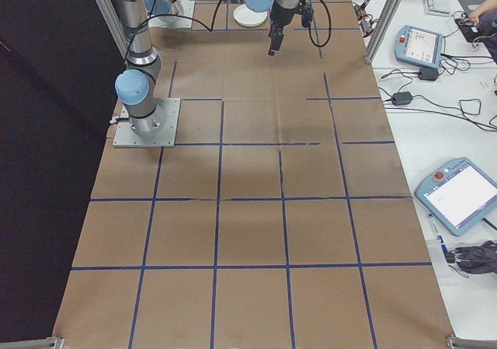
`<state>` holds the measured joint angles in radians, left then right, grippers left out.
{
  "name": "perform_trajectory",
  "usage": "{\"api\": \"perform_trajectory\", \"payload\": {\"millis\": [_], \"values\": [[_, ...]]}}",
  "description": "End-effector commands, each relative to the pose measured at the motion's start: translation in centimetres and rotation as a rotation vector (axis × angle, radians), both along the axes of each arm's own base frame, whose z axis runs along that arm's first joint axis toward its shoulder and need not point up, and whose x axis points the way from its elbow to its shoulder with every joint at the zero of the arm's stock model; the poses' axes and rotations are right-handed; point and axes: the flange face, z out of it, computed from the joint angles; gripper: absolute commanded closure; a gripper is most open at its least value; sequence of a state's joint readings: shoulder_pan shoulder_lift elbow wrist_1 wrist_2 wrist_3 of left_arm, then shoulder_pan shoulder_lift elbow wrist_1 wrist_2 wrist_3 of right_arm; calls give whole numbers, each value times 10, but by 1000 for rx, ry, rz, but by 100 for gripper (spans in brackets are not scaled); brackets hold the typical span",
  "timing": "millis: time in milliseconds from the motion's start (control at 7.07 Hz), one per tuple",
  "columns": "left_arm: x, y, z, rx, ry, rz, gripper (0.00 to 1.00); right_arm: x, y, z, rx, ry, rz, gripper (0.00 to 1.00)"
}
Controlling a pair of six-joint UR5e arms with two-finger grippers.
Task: Place egg on plate
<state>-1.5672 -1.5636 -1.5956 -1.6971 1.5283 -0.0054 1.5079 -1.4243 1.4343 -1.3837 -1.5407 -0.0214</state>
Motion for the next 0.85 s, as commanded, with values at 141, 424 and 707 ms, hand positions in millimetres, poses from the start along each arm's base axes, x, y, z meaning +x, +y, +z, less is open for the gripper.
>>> {"api": "perform_trajectory", "payload": {"millis": [141, 424, 707], "values": [[2, 3, 4, -11, -4, 0, 0, 0, 0, 0, -1, -1, 0, 0], [2, 3, 6, -15, -4, 1, 0, 0, 0, 0, -1, -1, 0, 0], [2, 5, 8, -18, 7, 4, 0, 0, 0, 0, -1, -1, 0, 0]]}}
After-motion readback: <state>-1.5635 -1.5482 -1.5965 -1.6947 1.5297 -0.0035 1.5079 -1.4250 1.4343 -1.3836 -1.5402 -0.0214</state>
